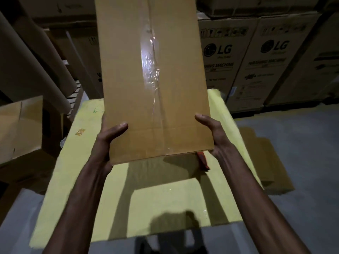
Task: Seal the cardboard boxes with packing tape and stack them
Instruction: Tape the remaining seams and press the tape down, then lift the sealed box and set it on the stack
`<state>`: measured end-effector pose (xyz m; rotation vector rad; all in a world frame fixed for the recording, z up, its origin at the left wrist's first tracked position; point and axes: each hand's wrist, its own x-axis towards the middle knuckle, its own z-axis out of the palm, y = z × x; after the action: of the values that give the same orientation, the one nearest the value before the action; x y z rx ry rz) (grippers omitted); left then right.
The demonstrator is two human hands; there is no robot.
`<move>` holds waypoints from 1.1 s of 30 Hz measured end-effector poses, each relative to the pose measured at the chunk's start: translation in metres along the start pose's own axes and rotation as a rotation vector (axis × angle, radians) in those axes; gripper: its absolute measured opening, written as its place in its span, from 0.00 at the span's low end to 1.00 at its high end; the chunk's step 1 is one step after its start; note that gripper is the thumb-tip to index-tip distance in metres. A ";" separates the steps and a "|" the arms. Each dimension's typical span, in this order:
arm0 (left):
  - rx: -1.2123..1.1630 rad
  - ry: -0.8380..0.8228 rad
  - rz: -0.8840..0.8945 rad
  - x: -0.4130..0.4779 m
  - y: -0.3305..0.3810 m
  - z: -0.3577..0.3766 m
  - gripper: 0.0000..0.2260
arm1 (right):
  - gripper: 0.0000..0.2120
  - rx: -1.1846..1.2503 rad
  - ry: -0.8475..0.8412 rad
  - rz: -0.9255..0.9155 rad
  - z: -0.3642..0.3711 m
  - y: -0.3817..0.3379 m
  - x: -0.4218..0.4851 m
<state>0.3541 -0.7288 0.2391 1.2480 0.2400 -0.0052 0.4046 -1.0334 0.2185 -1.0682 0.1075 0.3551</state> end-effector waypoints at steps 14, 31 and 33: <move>0.156 -0.191 0.189 -0.101 -0.100 0.302 0.34 | 0.49 -0.194 0.246 -0.204 -0.270 -0.113 -0.172; 0.304 -0.274 0.079 0.041 -0.277 0.622 0.35 | 0.23 -0.110 0.512 -0.138 -0.573 -0.226 -0.165; 0.335 -0.277 0.041 0.066 -0.301 0.655 0.36 | 0.24 -0.171 0.542 -0.121 -0.614 -0.238 -0.147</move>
<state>0.4939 -1.4320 0.1388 1.5667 -0.0292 -0.1885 0.3984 -1.7049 0.1590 -1.3134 0.5002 -0.0433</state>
